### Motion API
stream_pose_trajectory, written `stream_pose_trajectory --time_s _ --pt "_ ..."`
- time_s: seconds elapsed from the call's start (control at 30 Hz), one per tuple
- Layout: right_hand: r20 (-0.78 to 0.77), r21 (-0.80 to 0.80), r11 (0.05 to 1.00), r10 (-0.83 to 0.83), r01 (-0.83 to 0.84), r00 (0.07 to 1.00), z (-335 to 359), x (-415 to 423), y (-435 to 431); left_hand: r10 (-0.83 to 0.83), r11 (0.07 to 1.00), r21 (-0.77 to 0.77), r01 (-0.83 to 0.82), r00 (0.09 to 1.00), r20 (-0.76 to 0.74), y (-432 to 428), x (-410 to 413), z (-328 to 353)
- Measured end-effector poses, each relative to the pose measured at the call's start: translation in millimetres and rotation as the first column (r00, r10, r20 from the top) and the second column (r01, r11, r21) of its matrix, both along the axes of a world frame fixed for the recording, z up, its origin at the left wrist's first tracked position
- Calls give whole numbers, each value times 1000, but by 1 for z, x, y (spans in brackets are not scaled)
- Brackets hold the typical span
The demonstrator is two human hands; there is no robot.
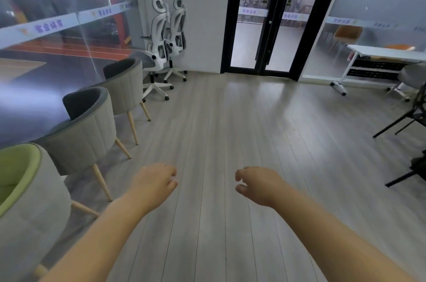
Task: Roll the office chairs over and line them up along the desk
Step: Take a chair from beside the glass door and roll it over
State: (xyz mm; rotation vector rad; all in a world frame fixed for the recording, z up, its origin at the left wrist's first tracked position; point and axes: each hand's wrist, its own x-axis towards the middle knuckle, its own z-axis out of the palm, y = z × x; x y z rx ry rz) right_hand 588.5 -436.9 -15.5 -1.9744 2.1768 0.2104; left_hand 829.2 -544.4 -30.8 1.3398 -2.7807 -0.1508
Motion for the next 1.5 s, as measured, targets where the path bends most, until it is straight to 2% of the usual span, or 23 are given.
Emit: stream_pose_trajectory --time_s 0.3,0.4,0.63,0.77,1.0,1.33,1.5 --pt "9 0 997 83 -83 996 15 -107 -219 188 976 110 -190 982 29 -174 -84 1" --pt "-16 -1 995 96 -96 995 10 -134 -293 223 970 92 -225 974 29 -247 -106 -3" --pt "-86 -97 995 14 -22 996 12 -193 -492 231 970 92 -225 971 -59 -452 -164 -5" --pt "-133 -170 985 -58 35 989 32 -235 -599 198 979 55 -195 980 -39 -572 -206 18" --pt "-75 -168 976 -153 139 985 30 -320 -734 138 990 39 -136 989 -52 -730 -288 24" --pt "-50 -152 986 -78 70 996 15 -464 -975 200 979 32 -200 980 15 -953 -431 14" --pt "-72 -152 988 -5 -6 997 28 -528 -1092 232 972 44 -231 972 -43 -1047 -493 19"
